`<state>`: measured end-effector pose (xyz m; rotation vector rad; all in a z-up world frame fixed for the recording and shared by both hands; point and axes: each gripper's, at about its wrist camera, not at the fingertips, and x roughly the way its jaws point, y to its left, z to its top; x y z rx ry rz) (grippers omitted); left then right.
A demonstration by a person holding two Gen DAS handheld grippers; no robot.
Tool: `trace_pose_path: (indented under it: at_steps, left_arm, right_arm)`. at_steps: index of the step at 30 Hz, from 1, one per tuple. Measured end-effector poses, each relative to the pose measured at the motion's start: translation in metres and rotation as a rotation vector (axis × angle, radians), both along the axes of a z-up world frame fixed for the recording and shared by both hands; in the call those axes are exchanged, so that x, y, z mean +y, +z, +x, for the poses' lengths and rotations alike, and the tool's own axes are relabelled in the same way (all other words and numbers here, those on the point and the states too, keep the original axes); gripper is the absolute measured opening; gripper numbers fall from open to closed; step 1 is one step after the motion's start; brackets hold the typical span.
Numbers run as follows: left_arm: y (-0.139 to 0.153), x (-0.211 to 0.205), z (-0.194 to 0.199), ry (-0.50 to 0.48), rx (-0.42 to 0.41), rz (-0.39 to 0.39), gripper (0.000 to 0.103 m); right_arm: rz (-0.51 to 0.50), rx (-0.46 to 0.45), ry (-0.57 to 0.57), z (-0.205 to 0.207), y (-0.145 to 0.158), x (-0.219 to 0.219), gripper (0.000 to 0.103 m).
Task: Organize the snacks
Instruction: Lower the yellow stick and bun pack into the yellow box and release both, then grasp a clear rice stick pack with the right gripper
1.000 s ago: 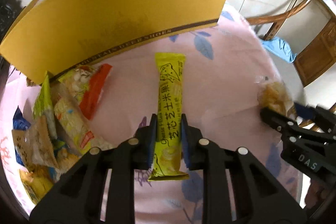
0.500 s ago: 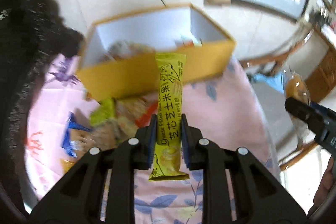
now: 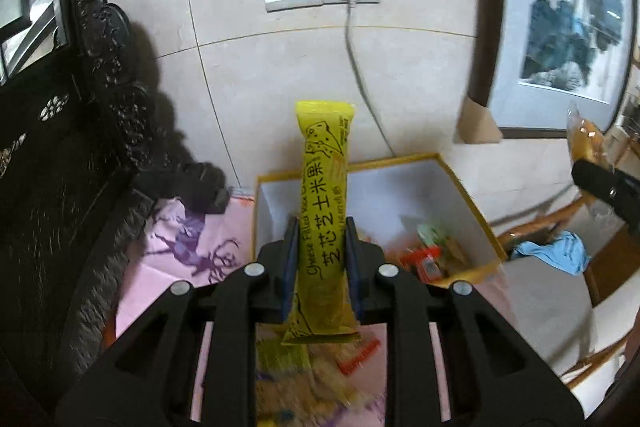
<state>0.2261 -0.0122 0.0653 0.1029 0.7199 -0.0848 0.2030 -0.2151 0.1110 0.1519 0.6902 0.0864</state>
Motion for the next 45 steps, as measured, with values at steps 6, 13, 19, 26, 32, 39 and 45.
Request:
trace_pose_path:
  at_steps: [6,13,19,26,32,39,45]
  left_arm:
    - [-0.018,0.003,0.051,0.014,0.029,-0.007,0.021]
    - [-0.041,-0.01,0.085,-0.025,0.054,0.046,0.021]
    - [-0.043,-0.012,0.103,-0.031,0.036,0.05,0.025]
    - [-0.029,0.003,0.095,0.135,-0.084,0.058,0.101]
    - [-0.036,0.015,0.056,0.121,-0.068,0.193,0.101]
    - [-0.09,0.072,-0.055,0.167,0.077,0.27,0.101]
    - [-0.145,0.114,-0.154,0.252,0.308,0.317,0.101]
  right_arm:
    - [-0.038,0.017,0.009,0.063,-0.019,0.01,0.056]
    - [-0.062,0.072,0.032,0.101,-0.051,0.023,0.056]
    - [-0.08,0.092,0.041,0.125,-0.065,0.03,0.056]
    - [-0.2,0.026,0.097,0.12,-0.06,0.043,0.102]
    - [-0.194,0.094,0.186,0.079,-0.062,0.052,0.102]
    - [-0.217,0.241,0.379,0.001,-0.163,0.107,0.102]
    - [-0.286,0.328,0.49,-0.019,-0.254,0.158,0.102]
